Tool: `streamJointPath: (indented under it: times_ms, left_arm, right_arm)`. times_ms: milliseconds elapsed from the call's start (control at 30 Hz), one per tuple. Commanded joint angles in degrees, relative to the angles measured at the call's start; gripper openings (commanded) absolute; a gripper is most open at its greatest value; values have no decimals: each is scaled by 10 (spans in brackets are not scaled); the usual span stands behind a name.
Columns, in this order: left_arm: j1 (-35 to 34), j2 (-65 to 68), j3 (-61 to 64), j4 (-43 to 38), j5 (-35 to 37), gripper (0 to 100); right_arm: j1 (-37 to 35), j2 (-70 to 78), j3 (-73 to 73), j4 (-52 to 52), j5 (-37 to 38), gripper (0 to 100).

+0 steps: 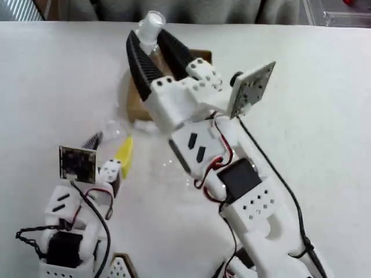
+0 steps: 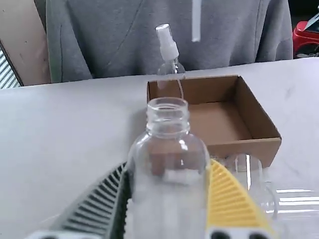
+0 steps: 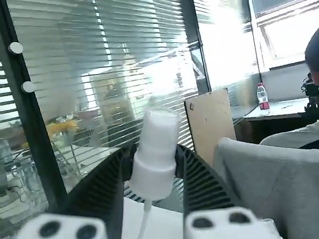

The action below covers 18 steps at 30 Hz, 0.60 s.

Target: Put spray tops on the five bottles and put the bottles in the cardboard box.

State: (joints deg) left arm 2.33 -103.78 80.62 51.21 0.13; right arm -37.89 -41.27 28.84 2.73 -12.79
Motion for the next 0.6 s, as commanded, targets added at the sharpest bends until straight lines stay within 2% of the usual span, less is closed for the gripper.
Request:
streamJointPath:
  times_ms: [0,567]
  left_arm:
    - [7,-8,-4,-2,-6,28]
    - [7,-8,-3,-5,-6,28]
  right_arm:
    - [-15,-3,-34,22,25,15]
    - [-35,-2,11,21,25,15]
